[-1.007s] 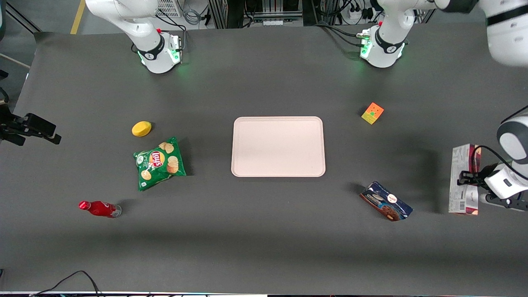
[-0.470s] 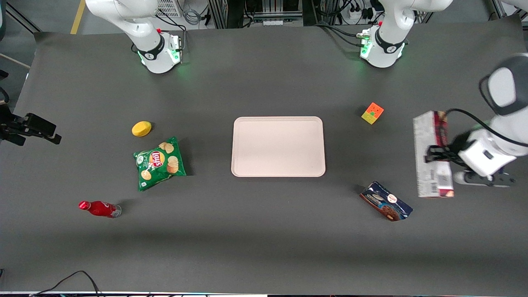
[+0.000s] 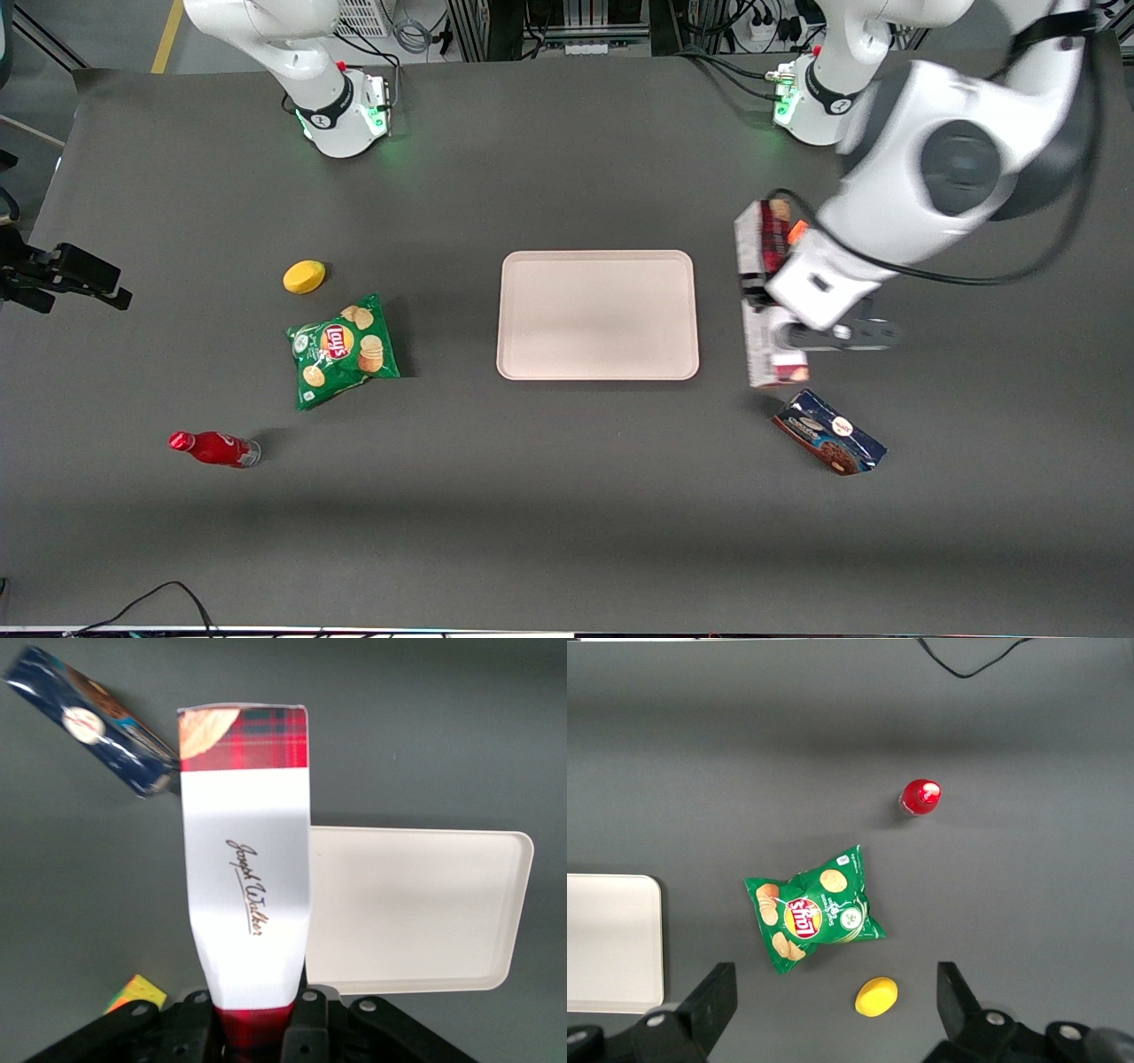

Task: Place red cookie box on tray
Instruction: 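Lift the held box and carry it over the pink tray, then lower the box onto the tray and open the left gripper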

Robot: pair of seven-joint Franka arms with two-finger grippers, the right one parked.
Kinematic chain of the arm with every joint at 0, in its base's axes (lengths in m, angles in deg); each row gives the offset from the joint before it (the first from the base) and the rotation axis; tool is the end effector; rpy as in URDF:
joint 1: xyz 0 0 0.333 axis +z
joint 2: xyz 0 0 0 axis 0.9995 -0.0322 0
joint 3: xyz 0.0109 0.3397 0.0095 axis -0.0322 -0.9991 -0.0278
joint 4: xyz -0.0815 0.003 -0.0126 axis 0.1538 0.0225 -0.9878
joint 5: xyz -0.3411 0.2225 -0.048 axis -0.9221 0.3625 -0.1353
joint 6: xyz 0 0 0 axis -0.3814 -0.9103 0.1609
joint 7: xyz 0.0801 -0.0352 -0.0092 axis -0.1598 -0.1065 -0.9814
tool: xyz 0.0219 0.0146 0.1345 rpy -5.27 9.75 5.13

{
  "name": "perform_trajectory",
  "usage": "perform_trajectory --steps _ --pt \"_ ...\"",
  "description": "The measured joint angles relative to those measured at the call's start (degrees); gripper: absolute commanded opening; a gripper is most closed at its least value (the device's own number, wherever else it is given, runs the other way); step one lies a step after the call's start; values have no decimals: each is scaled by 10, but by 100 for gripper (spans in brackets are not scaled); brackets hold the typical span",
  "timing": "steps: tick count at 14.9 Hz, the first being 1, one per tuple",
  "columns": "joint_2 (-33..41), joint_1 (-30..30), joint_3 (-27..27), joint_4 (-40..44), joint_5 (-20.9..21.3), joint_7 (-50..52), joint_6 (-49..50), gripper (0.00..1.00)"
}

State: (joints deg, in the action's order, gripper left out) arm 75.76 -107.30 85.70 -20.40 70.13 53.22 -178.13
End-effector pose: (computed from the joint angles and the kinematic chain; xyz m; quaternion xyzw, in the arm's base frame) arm 0.5908 -0.2676 0.4922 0.9979 0.0195 -0.0383 0.0491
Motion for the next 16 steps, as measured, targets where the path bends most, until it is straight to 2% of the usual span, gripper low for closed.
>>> perform_trajectory --steps 6,9,13,16 --pt "-12 -3 65 -148 20 74 -190 0" --pt "-14 -4 90 -221 49 92 -265 0" --pt "-15 -9 101 -284 60 106 -340 0" --pt "-21 -19 101 -341 88 132 -432 0"
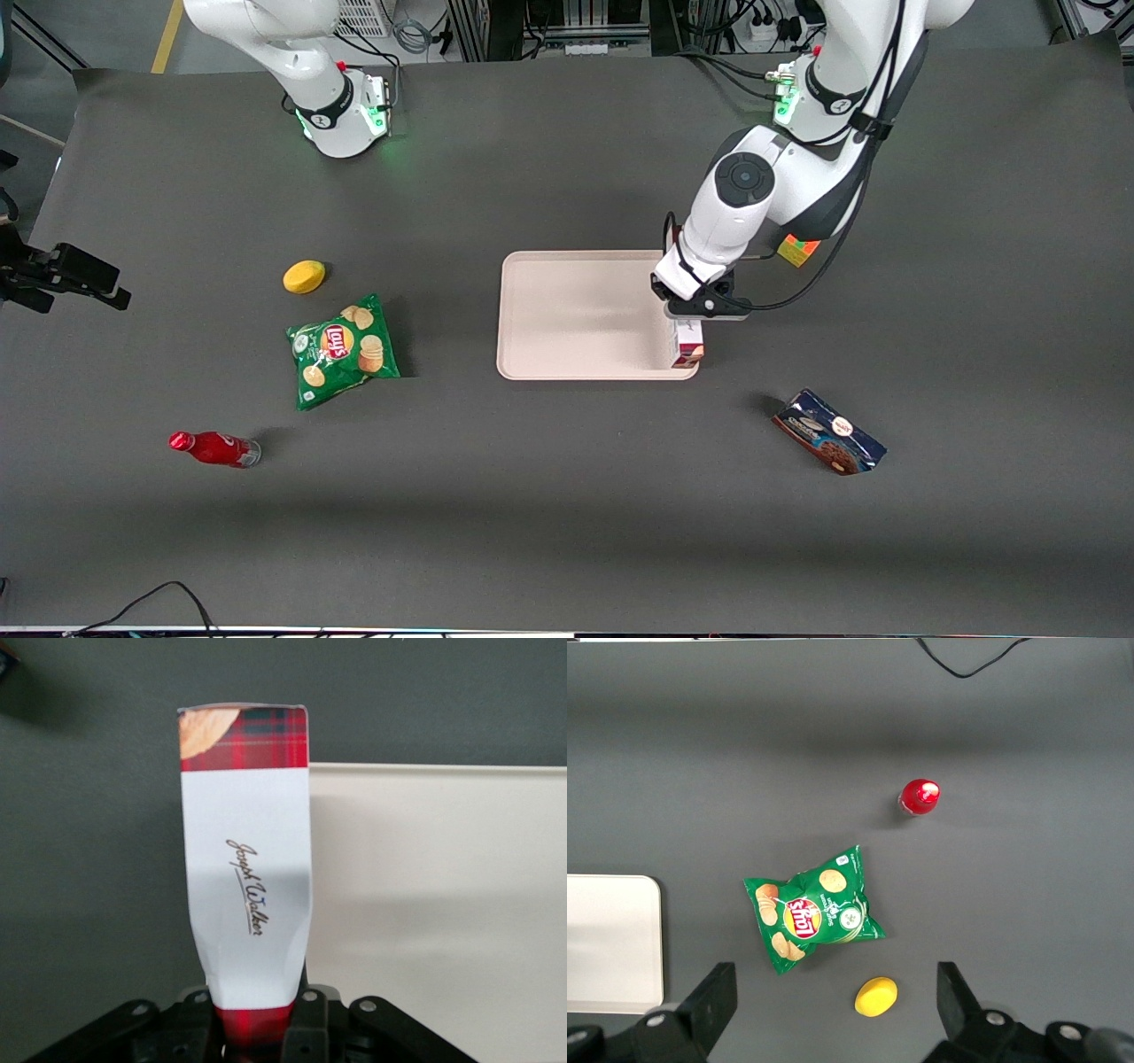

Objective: Place red cookie box on tray

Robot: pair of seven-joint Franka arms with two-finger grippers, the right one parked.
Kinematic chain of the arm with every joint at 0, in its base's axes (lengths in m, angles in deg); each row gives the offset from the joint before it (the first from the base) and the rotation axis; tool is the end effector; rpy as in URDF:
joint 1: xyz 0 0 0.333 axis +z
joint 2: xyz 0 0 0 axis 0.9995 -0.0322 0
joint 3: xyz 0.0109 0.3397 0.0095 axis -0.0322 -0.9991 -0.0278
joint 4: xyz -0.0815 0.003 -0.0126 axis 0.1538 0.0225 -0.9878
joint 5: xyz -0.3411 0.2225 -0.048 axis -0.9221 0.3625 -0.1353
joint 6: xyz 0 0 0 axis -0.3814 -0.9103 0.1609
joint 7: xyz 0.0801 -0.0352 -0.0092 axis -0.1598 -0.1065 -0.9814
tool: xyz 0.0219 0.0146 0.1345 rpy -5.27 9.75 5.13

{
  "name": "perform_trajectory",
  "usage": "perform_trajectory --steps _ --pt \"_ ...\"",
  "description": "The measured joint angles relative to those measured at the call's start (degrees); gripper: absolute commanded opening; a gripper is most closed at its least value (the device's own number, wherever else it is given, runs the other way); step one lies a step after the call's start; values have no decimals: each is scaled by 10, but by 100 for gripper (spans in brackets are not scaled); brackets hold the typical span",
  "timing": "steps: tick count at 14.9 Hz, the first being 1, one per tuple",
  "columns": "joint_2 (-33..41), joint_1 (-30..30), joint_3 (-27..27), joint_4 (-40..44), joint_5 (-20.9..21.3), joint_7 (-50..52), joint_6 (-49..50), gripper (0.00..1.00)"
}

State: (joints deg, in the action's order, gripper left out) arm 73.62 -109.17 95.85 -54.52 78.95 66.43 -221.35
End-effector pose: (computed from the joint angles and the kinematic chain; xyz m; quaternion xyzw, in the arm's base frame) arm 0.4781 -0.3424 0.2617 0.9986 0.0039 0.0297 0.0440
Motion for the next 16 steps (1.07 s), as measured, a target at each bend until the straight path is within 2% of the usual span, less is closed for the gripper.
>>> perform_trajectory --steps 5,10,11,13,16 --pt "-38 -2 -3 -24 42 35 -78 0" --pt "-59 -8 -6 -23 53 53 -98 1" --pt "-59 -9 -9 -23 54 54 -99 12" --pt "-59 -9 -13 -23 55 54 -99 48" --pt "-59 -10 -21 -23 63 54 -99 85"
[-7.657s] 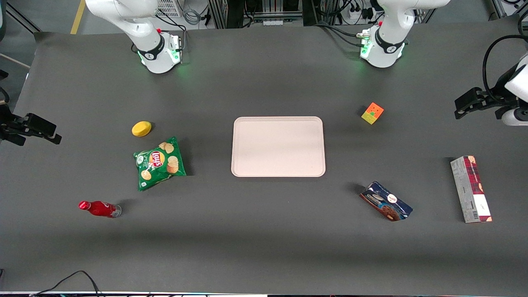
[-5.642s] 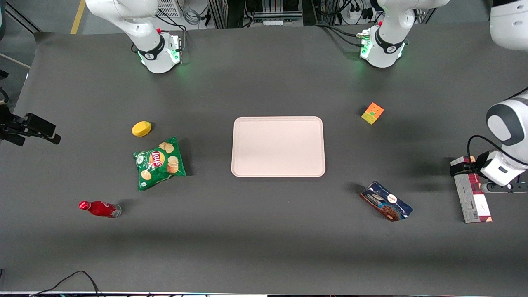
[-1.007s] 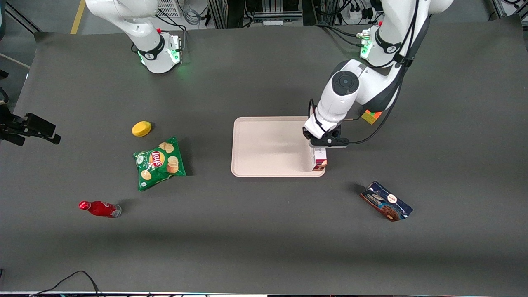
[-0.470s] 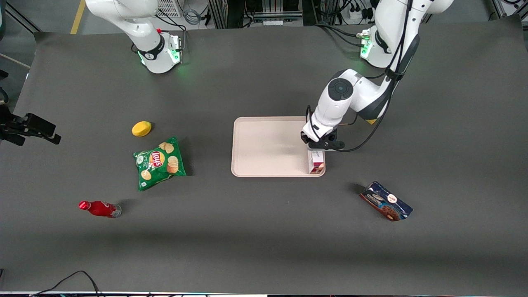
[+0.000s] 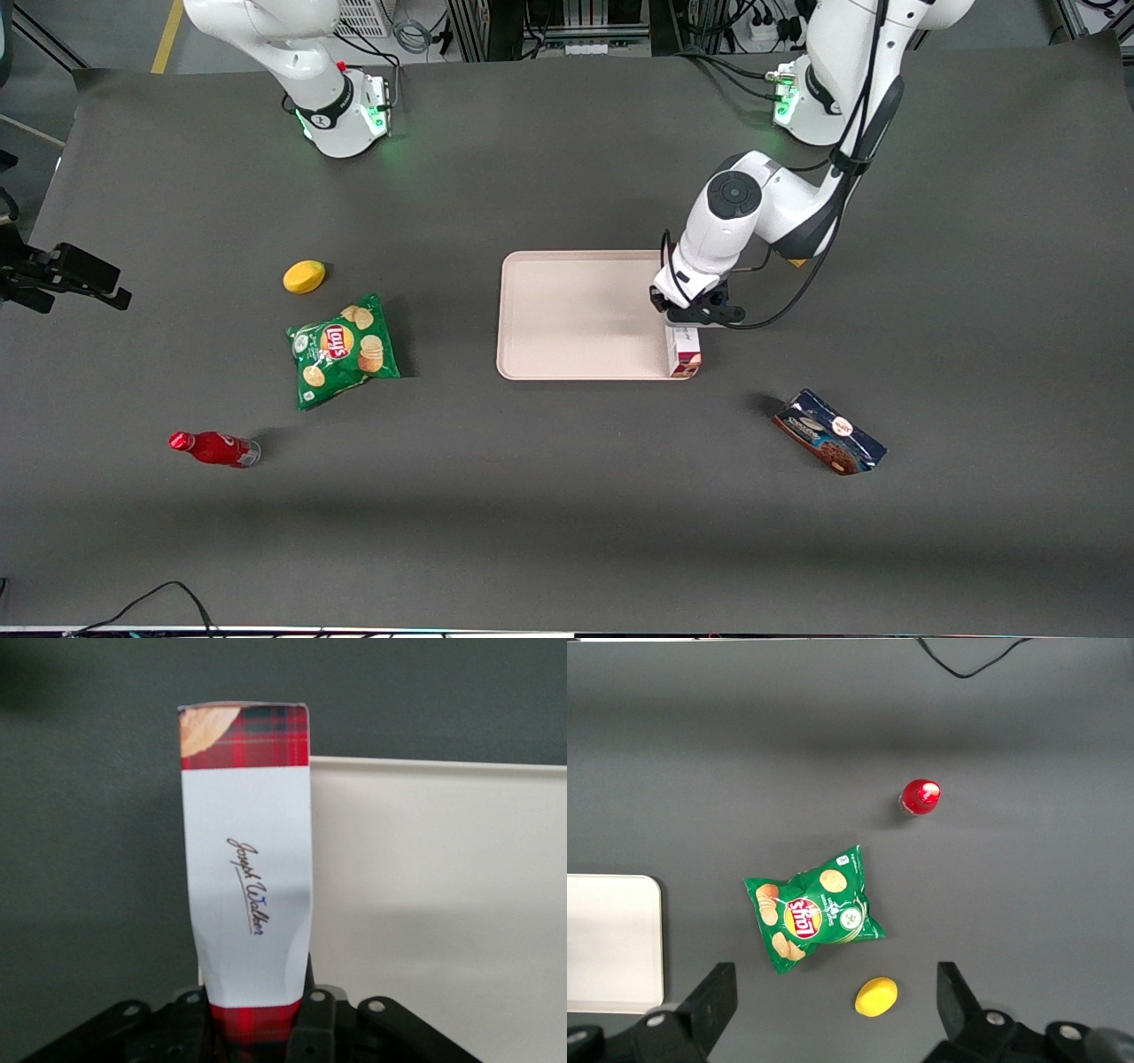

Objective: Place red cookie box on tray

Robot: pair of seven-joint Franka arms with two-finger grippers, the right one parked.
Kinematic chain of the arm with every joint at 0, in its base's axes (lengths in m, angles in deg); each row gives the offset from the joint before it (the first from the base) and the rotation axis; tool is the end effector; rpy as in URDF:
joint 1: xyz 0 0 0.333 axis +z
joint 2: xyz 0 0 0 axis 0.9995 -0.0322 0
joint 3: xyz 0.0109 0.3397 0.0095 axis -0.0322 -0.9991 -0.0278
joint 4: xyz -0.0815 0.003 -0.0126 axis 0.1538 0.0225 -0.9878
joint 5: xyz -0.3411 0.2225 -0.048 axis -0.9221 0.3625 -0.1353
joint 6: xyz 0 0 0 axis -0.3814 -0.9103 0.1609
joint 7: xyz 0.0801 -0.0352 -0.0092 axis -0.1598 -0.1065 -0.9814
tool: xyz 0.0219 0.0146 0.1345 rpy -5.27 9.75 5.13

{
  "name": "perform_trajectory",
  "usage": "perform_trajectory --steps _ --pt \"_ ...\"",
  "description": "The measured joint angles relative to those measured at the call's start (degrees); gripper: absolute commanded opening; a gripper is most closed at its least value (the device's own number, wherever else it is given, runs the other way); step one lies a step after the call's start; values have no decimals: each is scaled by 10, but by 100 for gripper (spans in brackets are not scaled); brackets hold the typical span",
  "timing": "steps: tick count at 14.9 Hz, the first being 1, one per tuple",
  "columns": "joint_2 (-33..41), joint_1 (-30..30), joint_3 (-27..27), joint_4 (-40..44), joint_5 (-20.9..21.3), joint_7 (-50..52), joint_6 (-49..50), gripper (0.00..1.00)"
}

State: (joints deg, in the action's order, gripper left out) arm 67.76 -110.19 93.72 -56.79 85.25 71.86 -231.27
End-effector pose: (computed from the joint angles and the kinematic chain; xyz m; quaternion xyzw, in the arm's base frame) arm 0.4776 -0.3354 0.2037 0.9976 0.0141 0.0525 0.0423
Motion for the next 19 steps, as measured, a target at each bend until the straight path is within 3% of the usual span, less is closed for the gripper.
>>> perform_trajectory --steps 1,8,12,13,17,19 --pt "0 0 -4 1 4 0 0 100" --pt "5 0 -11 17 6 4 8 100" --pt "38 2 -35 111 4 -5 166 100" --pt "49 6 -45 141 -9 -25 209 100" --pt "100 59 -109 192 -150 -207 303 100" --pt "123 101 -141 198 -172 -286 341 100"
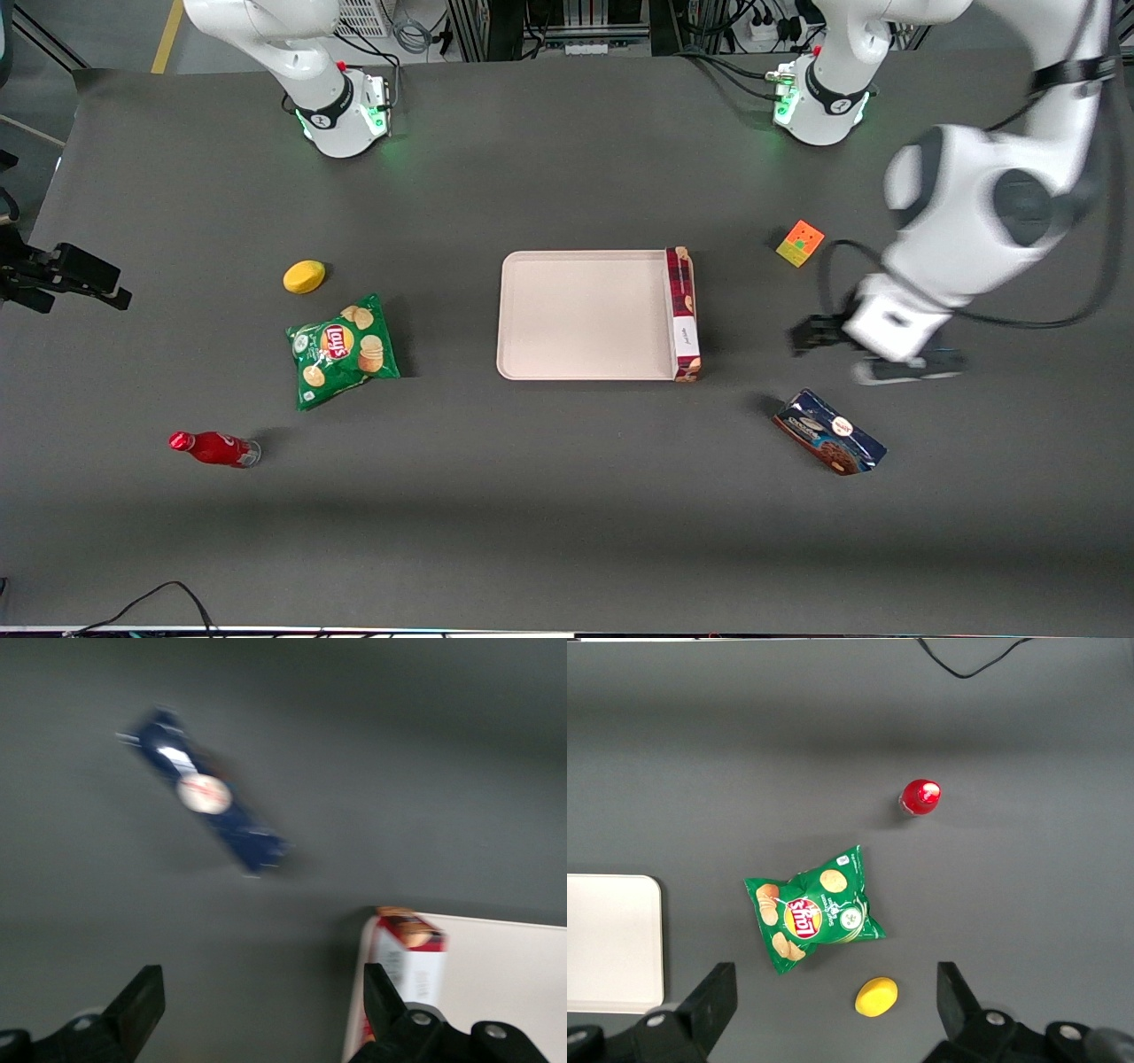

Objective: Place red cookie box on tray

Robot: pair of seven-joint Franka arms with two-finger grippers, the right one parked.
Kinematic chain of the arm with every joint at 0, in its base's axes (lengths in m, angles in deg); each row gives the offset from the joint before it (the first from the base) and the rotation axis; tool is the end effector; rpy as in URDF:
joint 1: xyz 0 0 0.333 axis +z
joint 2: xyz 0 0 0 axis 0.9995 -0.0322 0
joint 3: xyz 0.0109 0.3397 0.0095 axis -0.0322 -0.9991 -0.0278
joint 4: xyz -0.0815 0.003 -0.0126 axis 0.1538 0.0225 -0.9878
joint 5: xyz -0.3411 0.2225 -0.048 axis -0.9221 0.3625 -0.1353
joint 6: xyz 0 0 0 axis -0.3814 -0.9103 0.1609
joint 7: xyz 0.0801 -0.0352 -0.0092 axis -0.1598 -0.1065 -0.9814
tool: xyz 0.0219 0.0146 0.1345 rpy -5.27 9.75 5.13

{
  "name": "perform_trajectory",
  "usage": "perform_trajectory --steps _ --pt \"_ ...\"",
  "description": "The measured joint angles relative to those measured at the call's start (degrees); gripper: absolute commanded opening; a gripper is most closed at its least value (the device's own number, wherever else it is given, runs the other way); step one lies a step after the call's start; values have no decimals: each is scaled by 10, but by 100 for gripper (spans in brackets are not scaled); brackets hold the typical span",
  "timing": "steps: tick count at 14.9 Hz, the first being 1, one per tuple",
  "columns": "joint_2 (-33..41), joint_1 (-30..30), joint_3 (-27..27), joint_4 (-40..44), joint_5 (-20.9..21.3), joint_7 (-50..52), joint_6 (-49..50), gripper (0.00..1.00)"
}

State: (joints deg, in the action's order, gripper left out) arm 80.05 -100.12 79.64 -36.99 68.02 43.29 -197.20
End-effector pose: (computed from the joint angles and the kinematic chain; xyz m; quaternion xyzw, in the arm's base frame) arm 0.6156 -0.1239 0.4262 0.9948 0.0696 0.0296 0.0688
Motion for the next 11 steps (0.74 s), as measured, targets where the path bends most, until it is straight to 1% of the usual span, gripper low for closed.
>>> perform_trajectory --steps 2,4,5,8,11 --pt "24 41 -17 16 -2 -58 57 100" --pt "48 70 -24 41 0 -92 129 100" --pt "59 77 -28 54 8 -99 159 100" --pt "100 80 -28 89 55 -102 235 100" --pt "141 79 -18 99 80 -102 295 100"
